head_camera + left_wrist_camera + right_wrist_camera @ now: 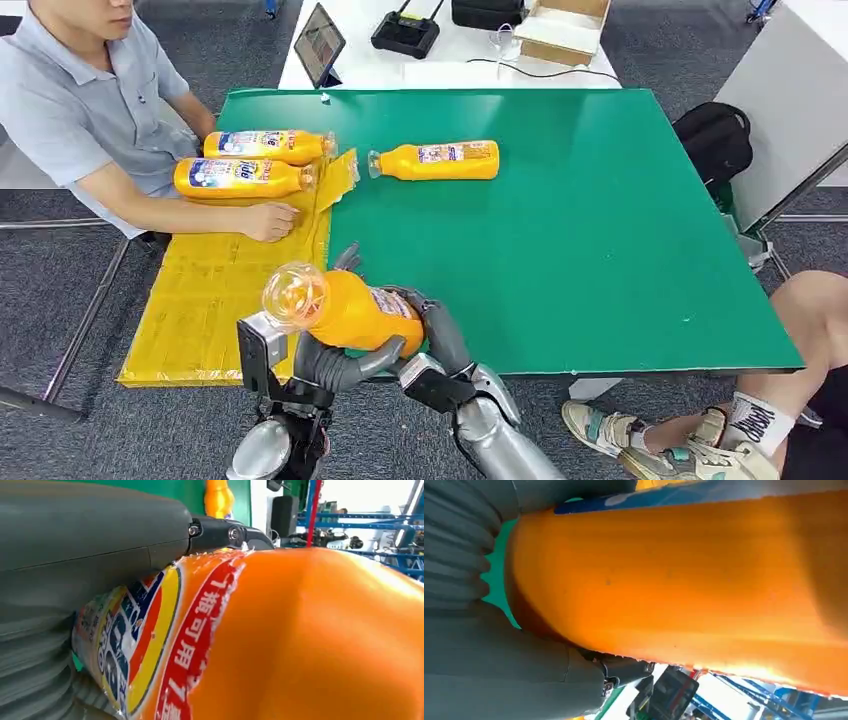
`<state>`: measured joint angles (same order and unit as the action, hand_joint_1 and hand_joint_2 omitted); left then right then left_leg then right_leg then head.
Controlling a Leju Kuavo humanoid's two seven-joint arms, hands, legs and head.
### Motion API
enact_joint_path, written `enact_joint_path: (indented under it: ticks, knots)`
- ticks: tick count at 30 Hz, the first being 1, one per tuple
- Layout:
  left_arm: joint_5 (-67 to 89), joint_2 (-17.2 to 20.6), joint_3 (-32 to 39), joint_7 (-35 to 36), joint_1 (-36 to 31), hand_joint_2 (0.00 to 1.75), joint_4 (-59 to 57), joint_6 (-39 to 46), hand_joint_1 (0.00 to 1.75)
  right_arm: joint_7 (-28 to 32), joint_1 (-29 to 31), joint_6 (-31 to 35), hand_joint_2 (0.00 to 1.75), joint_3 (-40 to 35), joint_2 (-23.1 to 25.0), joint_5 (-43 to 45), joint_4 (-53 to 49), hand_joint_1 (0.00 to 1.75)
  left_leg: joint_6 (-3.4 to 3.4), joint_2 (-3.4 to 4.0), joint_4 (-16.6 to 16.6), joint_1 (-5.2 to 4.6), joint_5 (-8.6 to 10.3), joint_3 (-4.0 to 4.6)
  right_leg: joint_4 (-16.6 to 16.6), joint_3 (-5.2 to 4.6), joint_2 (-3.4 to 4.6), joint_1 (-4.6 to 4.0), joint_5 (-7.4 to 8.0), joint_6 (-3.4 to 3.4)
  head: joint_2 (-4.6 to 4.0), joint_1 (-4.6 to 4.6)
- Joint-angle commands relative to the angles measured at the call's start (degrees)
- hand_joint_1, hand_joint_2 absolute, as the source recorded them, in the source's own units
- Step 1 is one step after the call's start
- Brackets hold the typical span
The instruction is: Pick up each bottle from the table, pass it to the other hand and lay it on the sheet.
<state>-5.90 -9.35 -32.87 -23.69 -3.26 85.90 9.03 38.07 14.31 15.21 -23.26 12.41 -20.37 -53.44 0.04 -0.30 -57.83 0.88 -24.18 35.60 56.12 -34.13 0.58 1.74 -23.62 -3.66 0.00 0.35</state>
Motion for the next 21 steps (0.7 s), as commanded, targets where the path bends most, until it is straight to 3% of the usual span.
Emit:
enact_joint_path:
  ticks: [1,6,7,8,11,12,13,21]
  knots:
    - [3.4,1.7,-2.0,-1.6,-1.3,1.75,-0.6,2.4,0.0,0.2,3.7,1.4,1.75,-1.7,0.4,1.4,7.7,1.71,0.05,0.04,0.0,0.03,-0.08,-0.26,-0.1,0.28,-0.04,-0.07,-0.05,0.18,0.0,0.0]
    - [1.2,0.8,-1.7,1.4,-2.4,1.75,-3.9,1.3,0.05,0.5,4.3,1.5,1.75,-2.6,0.9,0.9,7.4,1.75,0.04,0.08,0.1,0.05,-0.11,-0.34,-0.1,0.34,-0.01,-0.1,-0.07,0.24,0.0,0.0]
    - [-0.9,0.5,-1.2,1.6,-3.1,1.75,-5.0,0.3,1.2,0.4,4.3,2.1,1.75,-4.0,0.9,-0.5,7.6,1.73,0.03,0.02,0.0,0.03,-0.06,-0.23,-0.1,0.25,-0.05,-0.08,-0.05,0.18,0.0,0.0]
    - [-1.4,0.3,-1.0,1.4,-3.4,1.75,-5.3,0.1,1.75,0.4,4.4,2.0,1.75,-4.6,1.1,-0.8,8.0,1.71,0.04,0.05,0.0,0.05,-0.1,-0.29,-0.1,0.31,-0.03,-0.1,-0.07,0.23,0.0,0.0]
    - [-4.7,0.2,-0.5,2.5,-4.4,1.75,-6.1,-2.2,1.75,0.7,5.5,3.5,1.75,-7.7,1.2,-3.3,11.5,1.45,0.04,0.07,0.0,0.06,-0.1,-0.3,-0.1,0.3,-0.01,-0.11,-0.06,0.21,0.0,0.0]
    - [-5.3,0.3,-0.3,2.6,-4.4,1.75,-6.1,-2.4,1.75,0.9,5.7,3.2,1.75,-8.3,1.1,-3.4,12.3,0.14,0.05,0.02,0.0,0.04,-0.07,-0.25,-0.1,0.27,-0.05,-0.09,-0.05,0.18,0.0,0.0]
    - [-6.1,0.3,-0.1,2.7,-4.4,1.75,-6.0,-2.8,1.75,1.3,5.8,3.5,1.75,-8.8,1.0,-3.6,12.7,0.0,0.06,0.06,0.0,0.08,-0.11,-0.35,-0.1,0.37,-0.03,-0.13,-0.07,0.24,0.0,-0.02]
    - [-7.4,0.4,0.3,3.1,-4.3,1.75,-5.9,-3.2,1.75,1.9,5.8,5.7,1.75,-9.6,0.7,-5.0,12.6,0.0,0.05,0.01,0.0,0.05,-0.11,-0.29,-0.1,0.32,-0.07,-0.1,-0.09,0.21,0.0,0.02]
